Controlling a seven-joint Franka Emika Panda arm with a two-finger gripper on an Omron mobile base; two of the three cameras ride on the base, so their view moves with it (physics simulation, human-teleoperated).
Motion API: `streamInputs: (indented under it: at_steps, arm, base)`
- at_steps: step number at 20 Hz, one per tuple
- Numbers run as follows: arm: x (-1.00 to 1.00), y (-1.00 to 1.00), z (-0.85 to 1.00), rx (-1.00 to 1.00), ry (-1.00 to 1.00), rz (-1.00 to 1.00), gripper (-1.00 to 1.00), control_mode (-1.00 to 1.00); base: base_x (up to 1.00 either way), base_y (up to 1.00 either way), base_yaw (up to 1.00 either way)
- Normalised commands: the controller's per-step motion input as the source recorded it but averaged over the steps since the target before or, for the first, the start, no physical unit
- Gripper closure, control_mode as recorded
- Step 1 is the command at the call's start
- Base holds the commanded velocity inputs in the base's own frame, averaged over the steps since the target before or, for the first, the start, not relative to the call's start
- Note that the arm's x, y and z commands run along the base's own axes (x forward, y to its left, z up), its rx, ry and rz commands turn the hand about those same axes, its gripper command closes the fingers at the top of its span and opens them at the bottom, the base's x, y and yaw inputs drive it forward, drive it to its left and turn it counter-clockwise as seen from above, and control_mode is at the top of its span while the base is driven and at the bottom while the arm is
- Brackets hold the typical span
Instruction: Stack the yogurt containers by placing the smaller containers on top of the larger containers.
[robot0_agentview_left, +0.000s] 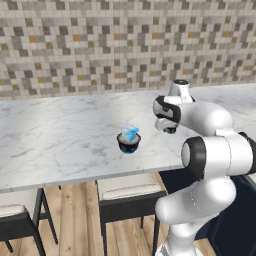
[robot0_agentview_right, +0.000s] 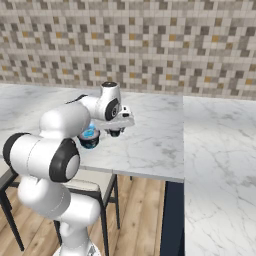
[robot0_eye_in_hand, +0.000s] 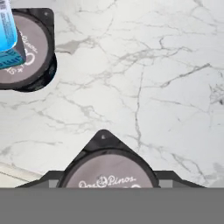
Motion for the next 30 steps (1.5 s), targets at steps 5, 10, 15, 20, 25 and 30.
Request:
streamInputs:
  at_steps: [5, 10, 15, 20, 25, 30]
  arm:
    - [-0.15, 0.19, 0.38, 0.0, 0.0, 0.0, 1.0, -1.0]
    - [-0.07, 0.27, 0.29, 0.0, -0.02, 0.0, 1.0, -1.0]
    - [0.0, 0.41, 0.19, 0.0, -0.09, -0.02, 1.0, -1.0]
    - [0.0, 0.39, 0.2, 0.0, -0.06, -0.02, 1.0, -1.0]
    - [0.0, 0.41, 0.13, 0.0, -0.04, -0.04, 1.0, -1.0]
    - [0.02, 0.41, 0.07, 0.0, -0.01, -0.05, 1.0, -1.0]
  base:
    - [0.0, 0.0, 0.0]
    - [0.0, 0.0, 0.0]
    - [0.0, 0.0, 0.0]
    - [0.0, 0.0, 0.0]
    - [0.0, 0.0, 0.0]
    - [0.0, 0.0, 0.0]
